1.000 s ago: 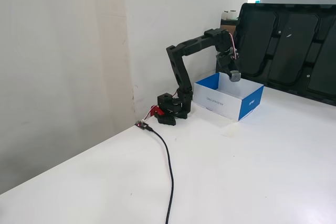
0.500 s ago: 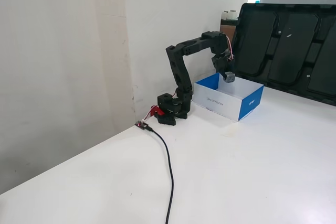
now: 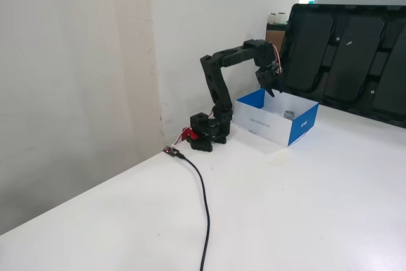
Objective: Pick the gray block and keep it in the box.
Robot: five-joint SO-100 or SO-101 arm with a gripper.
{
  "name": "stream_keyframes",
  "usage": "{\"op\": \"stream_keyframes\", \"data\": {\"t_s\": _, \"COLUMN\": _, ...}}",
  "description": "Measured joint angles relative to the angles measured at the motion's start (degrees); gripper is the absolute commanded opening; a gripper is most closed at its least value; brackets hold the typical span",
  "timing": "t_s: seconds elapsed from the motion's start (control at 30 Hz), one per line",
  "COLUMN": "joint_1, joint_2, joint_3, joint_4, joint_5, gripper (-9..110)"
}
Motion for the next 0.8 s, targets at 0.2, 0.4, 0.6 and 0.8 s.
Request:
{"op": "stream_keyframes", "data": {"t_s": 0.2, "joint_1": 6.15, "joint_2": 2.72, "joint_3": 3.25, "joint_4": 0.00, "joint_5": -2.99, "gripper": 2}}
{"op": "stream_keyframes", "data": {"t_s": 0.4, "joint_1": 16.61, "joint_2": 7.03, "joint_3": 5.62, "joint_4": 0.00, "joint_5": -7.82, "gripper": 0}}
{"op": "stream_keyframes", "data": {"t_s": 0.6, "joint_1": 29.53, "joint_2": 8.35, "joint_3": 7.91, "joint_4": 0.00, "joint_5": -12.04, "gripper": 0}}
{"op": "stream_keyframes", "data": {"t_s": 0.8, "joint_1": 43.68, "joint_2": 8.53, "joint_3": 12.04, "joint_4": -1.14, "joint_5": -17.31, "gripper": 0}}
